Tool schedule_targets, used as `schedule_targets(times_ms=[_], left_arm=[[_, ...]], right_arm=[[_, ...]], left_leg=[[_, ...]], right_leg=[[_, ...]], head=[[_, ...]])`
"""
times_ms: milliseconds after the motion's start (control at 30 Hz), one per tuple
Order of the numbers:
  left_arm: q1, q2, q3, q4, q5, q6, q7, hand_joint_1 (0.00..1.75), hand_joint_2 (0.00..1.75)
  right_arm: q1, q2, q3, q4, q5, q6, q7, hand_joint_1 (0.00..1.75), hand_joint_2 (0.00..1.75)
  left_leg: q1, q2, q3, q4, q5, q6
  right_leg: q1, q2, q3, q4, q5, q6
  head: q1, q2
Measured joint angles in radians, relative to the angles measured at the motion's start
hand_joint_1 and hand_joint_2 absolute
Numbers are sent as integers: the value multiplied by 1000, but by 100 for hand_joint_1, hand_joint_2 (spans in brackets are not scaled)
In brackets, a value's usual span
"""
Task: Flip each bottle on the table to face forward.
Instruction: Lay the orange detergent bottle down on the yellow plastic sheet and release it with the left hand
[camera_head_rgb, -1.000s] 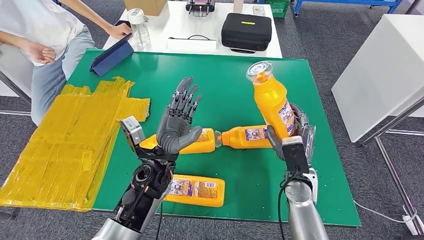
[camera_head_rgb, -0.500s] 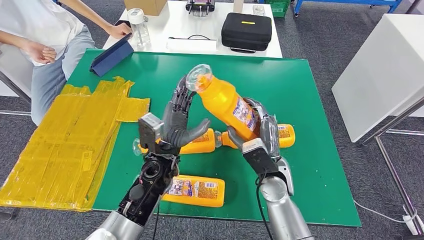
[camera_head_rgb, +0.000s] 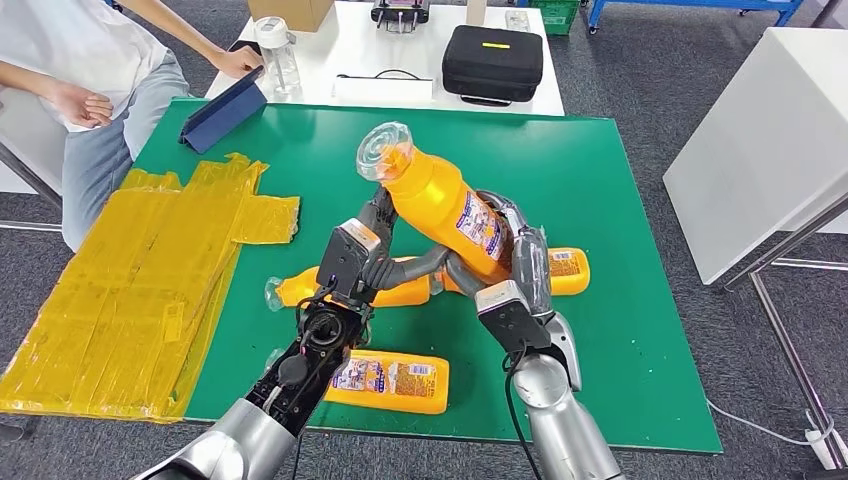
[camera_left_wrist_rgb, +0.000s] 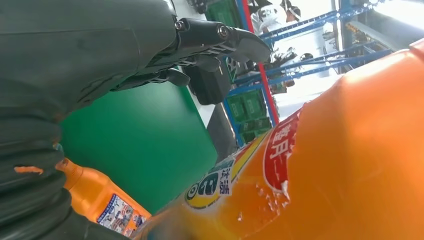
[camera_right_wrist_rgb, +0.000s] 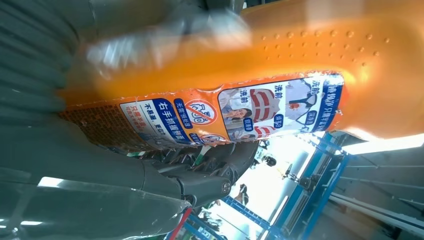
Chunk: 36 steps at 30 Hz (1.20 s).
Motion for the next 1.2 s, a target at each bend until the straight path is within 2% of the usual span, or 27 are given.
schedule_targets(times_ms=[367,700,1200], left_arm=[[-11,-16,-7,23,44,-98,-16,0,175],[-3,-15,48,22,332,-310,-15,0,175],[12,13,112,-14,411,-322,-22,0,175]], right_arm=[[-8,-22,35,-1,-48,-14,0,175,175],[-38,-25,81,1,-70,-24,-3,175,175],[-27,-43,75,0,-70,-46,0,175,175]], left_leg=[[0,0,0,0,0,0],[0,0,0,0,0,0],[0,0,0,0,0,0]], right_leg=[[0,0,0,0,0,0],[0,0,0,0,0,0],[0,0,0,0,0,0]], head=[[0,0],[0,0],[0,0]])
